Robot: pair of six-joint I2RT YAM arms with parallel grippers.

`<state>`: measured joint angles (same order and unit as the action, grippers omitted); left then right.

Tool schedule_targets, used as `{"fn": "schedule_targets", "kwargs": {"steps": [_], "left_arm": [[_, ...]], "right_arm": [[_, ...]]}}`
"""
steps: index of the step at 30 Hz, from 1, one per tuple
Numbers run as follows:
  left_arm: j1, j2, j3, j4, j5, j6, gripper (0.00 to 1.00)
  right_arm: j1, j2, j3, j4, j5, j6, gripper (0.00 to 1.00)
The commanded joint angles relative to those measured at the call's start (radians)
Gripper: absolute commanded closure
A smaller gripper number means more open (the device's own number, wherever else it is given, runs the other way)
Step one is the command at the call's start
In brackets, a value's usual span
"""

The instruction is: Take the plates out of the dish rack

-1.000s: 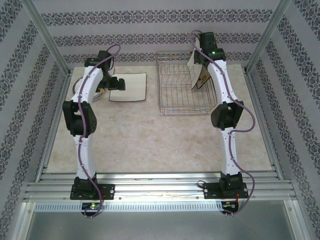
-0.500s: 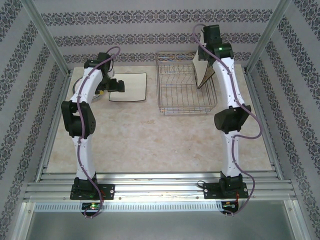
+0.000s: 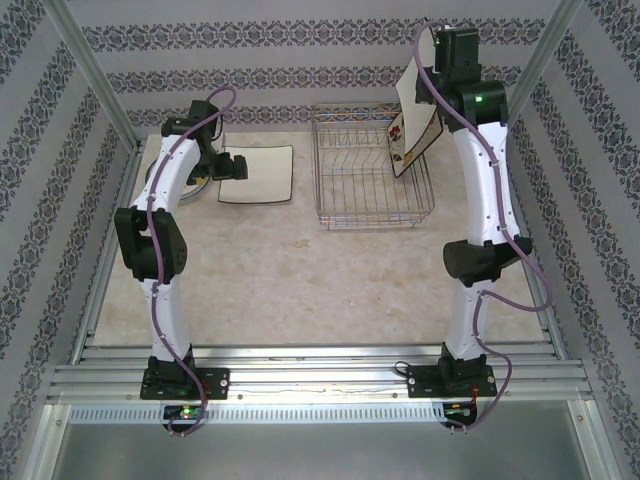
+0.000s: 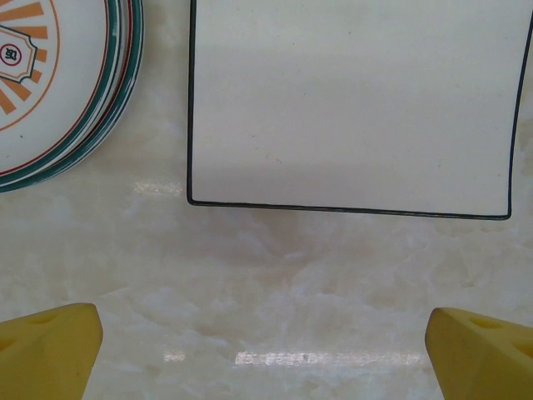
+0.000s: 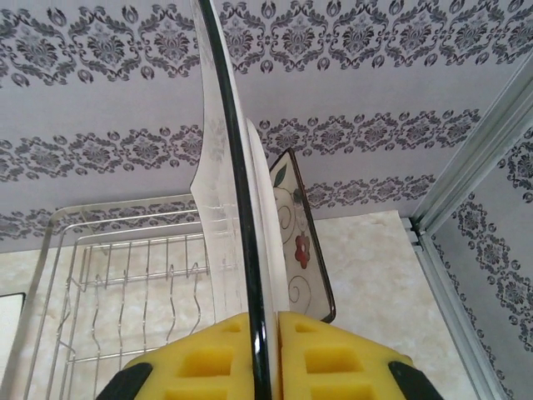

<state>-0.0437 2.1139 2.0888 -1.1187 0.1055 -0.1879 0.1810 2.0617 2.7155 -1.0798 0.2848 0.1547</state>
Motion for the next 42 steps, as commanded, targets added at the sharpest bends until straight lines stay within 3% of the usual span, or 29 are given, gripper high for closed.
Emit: {"fn": "schedule_targets", "kwargs": {"steps": [1, 6, 10, 13, 16, 20, 22, 26, 30, 33, 36, 42], "left_arm": [[0.011, -0.052, -0.023, 0.021, 0.009, -0.015, 0.00], [0.011, -0.070, -0.060, 0.042, 0.017, -0.022, 0.00], [0.011, -0.076, -0.074, 0.051, 0.020, -0.027, 0.00], [0.011, -0.078, -0.078, 0.060, 0.030, -0.030, 0.00], [0.011, -0.078, -0.078, 0.064, 0.033, -0.030, 0.00], [0.011, -0.075, -0.082, 0.073, 0.023, -0.035, 0.00], [0.011, -0.075, -0.085, 0.079, 0.032, -0.038, 0.00], [0.011, -0.072, -0.085, 0.085, 0.040, -0.039, 0.00], [0.011, -0.079, -0.093, 0.093, 0.059, -0.036, 0.00], [0.015, -0.111, -0.145, 0.169, 0.214, -0.038, 0.00], [0.030, -0.174, -0.251, 0.344, 0.461, -0.087, 0.00], [0.051, -0.296, -0.545, 0.967, 0.879, -0.366, 0.00]], "right_arm": [[-0.003, -0.085, -0.033, 0.125, -0.123, 0.048, 1.00], [-0.052, -0.216, -0.298, 0.288, -0.466, 0.193, 1.00], [-0.119, -0.361, -0.677, 0.655, -0.814, 0.416, 1.00], [-0.140, -0.429, -0.905, 0.919, -0.972, 0.569, 1.00], [-0.141, -0.476, -1.106, 1.132, -1.038, 0.687, 1.00], [-0.137, -0.478, -1.389, 1.607, -1.120, 0.969, 1.00], [-0.123, -0.454, -1.473, 1.755, -1.121, 1.054, 1.00], [-0.094, -0.405, -1.556, 1.900, -1.114, 1.129, 1.00], [-0.072, -0.387, -1.577, 1.924, -1.092, 1.133, 1.00], [-0.058, -0.373, -1.567, 1.902, -1.090, 1.125, 1.00], [-0.055, -0.359, -1.558, 1.890, -1.083, 1.120, 1.00], [-0.058, -0.330, -1.553, 1.887, -1.086, 1.129, 1.00]]}}
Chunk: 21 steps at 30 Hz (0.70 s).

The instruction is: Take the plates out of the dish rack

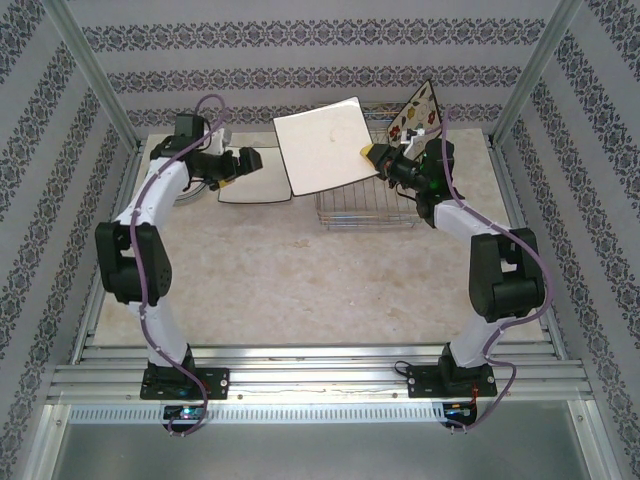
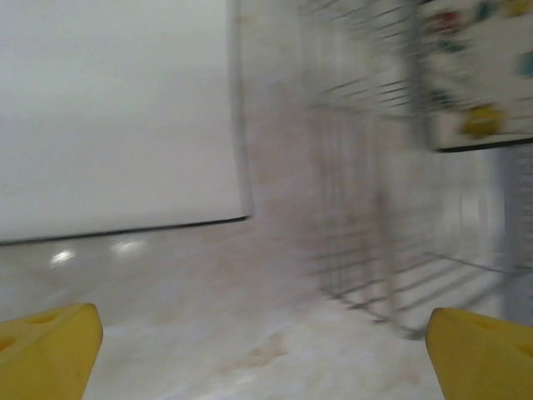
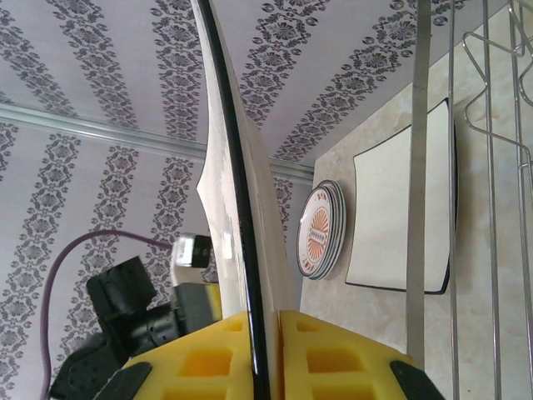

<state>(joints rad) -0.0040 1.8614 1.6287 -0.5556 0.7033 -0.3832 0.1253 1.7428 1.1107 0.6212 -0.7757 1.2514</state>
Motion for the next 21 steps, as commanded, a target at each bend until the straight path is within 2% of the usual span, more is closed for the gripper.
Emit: {"fn": "schedule_targets", "kwargs": {"steps": [1, 5, 10, 16, 19, 21], "left_arm": [[0.010, -0.046, -0.127, 0.523, 0.338, -0.252, 0.00], [0.007, -0.029, -0.237, 0.878, 0.414, -0.477, 0.00], [-0.025, 0.042, -0.273, 1.152, 0.447, -0.676, 0.00], [-0.066, 0.109, -0.257, 1.188, 0.453, -0.720, 0.02], [-0.073, 0.120, -0.262, 1.183, 0.455, -0.721, 0.09], [-0.073, 0.123, -0.265, 1.182, 0.457, -0.720, 0.17]], "right_arm": [[-0.001, -0.007, 0.052, 0.186, -0.022, 0.033, 1.00], [0.003, 0.021, 0.069, 0.189, -0.025, 0.040, 1.00], [0.028, 0.058, 0.113, 0.195, -0.037, 0.052, 1.00], [0.058, 0.084, 0.150, 0.190, -0.036, 0.052, 1.00], [0.066, 0.096, 0.163, 0.187, -0.036, 0.055, 1.00], [0.069, 0.104, 0.174, 0.184, -0.037, 0.057, 1.00]]}}
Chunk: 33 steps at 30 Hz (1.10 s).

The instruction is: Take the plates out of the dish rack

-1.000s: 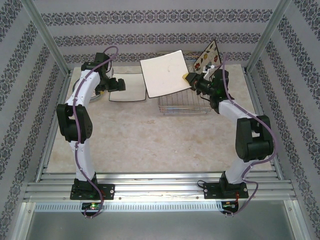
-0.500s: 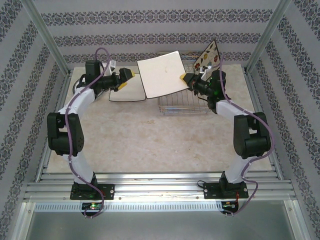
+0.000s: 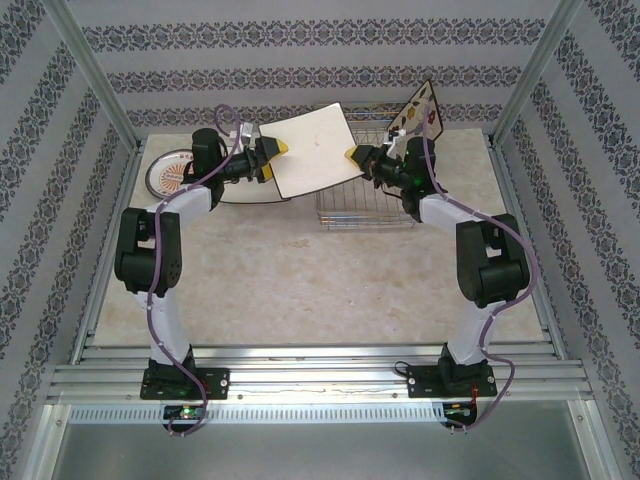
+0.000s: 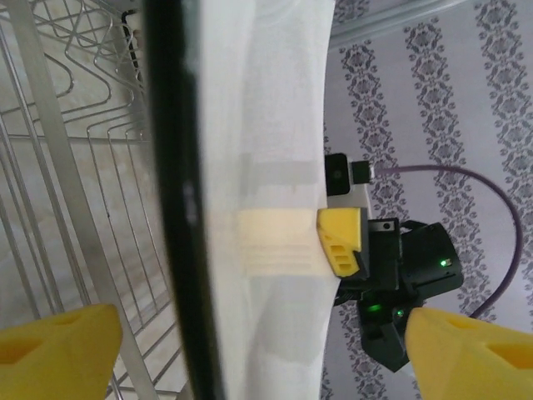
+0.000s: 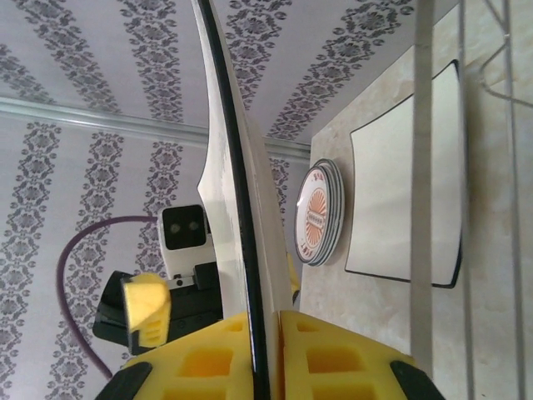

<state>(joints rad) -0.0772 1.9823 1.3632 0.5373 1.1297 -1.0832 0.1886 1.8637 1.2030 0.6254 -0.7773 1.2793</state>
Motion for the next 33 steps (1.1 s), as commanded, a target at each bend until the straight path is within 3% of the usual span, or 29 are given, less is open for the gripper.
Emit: {"fn": "schedule_targets", "kwargs": {"steps": [1, 7, 12, 19, 22, 27, 29, 33], "left_arm": [[-0.001, 0.003, 0.001, 0.083, 0.033, -0.016, 0.21], [0.000, 0.005, 0.014, 0.062, 0.038, -0.017, 0.56], [-0.002, 0.007, 0.016, 0.048, 0.045, -0.014, 0.71], [-0.010, 0.012, 0.014, 0.046, 0.045, -0.018, 1.00], [-0.009, 0.012, 0.015, 0.048, 0.042, -0.020, 1.00], [-0.005, 0.003, 0.013, 0.074, 0.023, -0.044, 1.00], [0.001, 0.003, 0.006, 0.124, 0.019, -0.080, 1.00], [0.020, 0.004, -0.006, 0.238, 0.011, -0.170, 1.00]], "right_arm": [[0.009, -0.013, 0.085, 0.175, -0.037, 0.029, 1.00], [0.015, -0.002, 0.099, 0.148, -0.036, 0.013, 1.00], [0.018, 0.007, 0.107, 0.129, -0.040, 0.004, 1.00], [0.026, 0.026, 0.119, 0.123, -0.049, -0.001, 1.00], [0.026, 0.028, 0.121, 0.087, -0.047, -0.004, 0.99], [0.020, 0.020, 0.124, 0.023, -0.036, -0.036, 0.60], [0.018, 0.012, 0.130, -0.017, -0.039, -0.057, 0.39], [0.020, -0.018, 0.149, -0.155, -0.020, -0.147, 0.14]]}}
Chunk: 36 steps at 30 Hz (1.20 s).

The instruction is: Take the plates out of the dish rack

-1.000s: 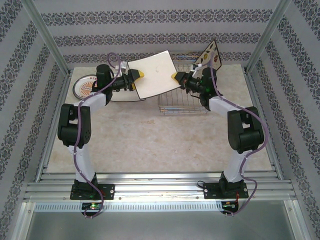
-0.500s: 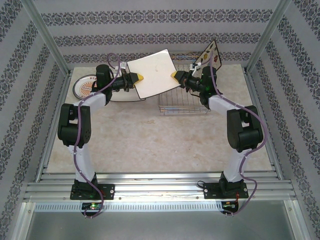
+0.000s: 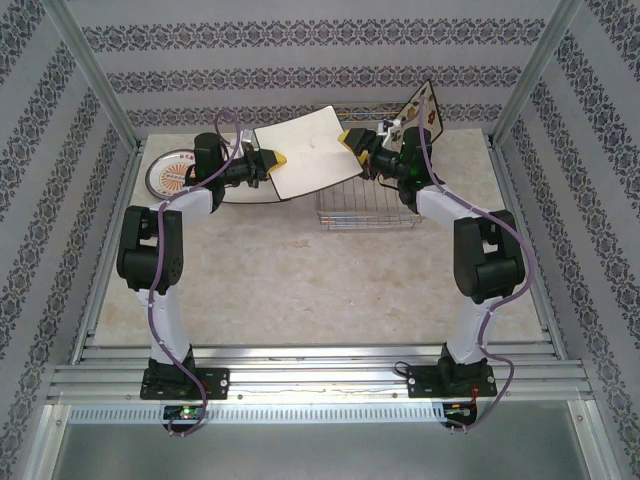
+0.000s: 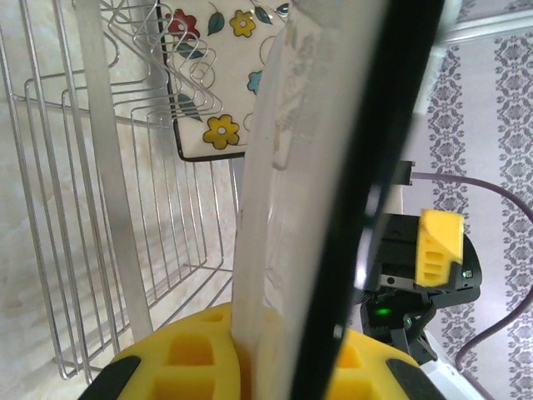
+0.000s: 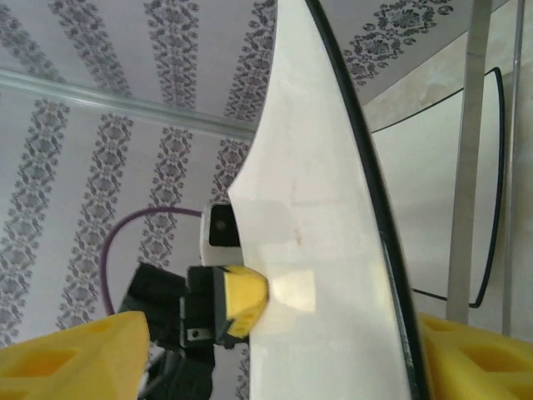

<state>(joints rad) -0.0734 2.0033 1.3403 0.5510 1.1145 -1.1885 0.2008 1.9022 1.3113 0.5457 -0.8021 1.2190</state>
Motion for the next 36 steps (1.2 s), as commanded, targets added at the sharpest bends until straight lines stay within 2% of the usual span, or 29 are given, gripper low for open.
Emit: {"fn": "schedule_targets", "kwargs": {"steps": [1, 3, 10, 13, 16, 21, 24, 26, 30, 36], "left_arm": [[0.020, -0.018, 0.016, 0.243, 0.024, -0.081, 1.00], [0.031, -0.023, 0.011, 0.269, 0.014, -0.103, 1.00], [0.092, -0.106, -0.071, 0.297, -0.113, -0.097, 1.00], [0.119, -0.159, -0.127, 0.317, -0.201, -0.090, 1.00], [0.133, -0.210, -0.171, 0.278, -0.287, -0.055, 1.00], [0.135, -0.299, -0.251, 0.208, -0.467, 0.002, 1.00], [0.133, -0.348, -0.299, 0.187, -0.575, 0.027, 1.00], [0.132, -0.370, -0.333, 0.188, -0.637, 0.030, 1.00], [0.115, -0.394, -0.385, 0.203, -0.765, 0.032, 1.00], [0.051, -0.391, -0.462, 0.306, -0.990, 0.017, 1.00]], "right_arm": [[0.008, -0.066, 0.046, -0.115, 0.014, -0.113, 0.09], [0.006, -0.085, 0.049, -0.174, 0.027, -0.152, 0.02], [-0.038, -0.152, 0.051, -0.367, 0.071, -0.268, 0.02], [-0.042, -0.177, 0.112, -0.596, 0.123, -0.407, 0.02], [-0.035, -0.186, 0.229, -0.904, 0.248, -0.580, 0.02], [-0.007, -0.128, 0.539, -1.459, 0.630, -0.860, 0.02], [0.001, -0.073, 0.693, -1.683, 0.825, -0.962, 0.02], [0.004, -0.042, 0.772, -1.789, 0.908, -1.007, 0.02], [0.002, 0.004, 0.907, -1.920, 0.985, -1.061, 0.02], [-0.004, 0.009, 0.967, -1.944, 0.996, -1.087, 0.02]]}}
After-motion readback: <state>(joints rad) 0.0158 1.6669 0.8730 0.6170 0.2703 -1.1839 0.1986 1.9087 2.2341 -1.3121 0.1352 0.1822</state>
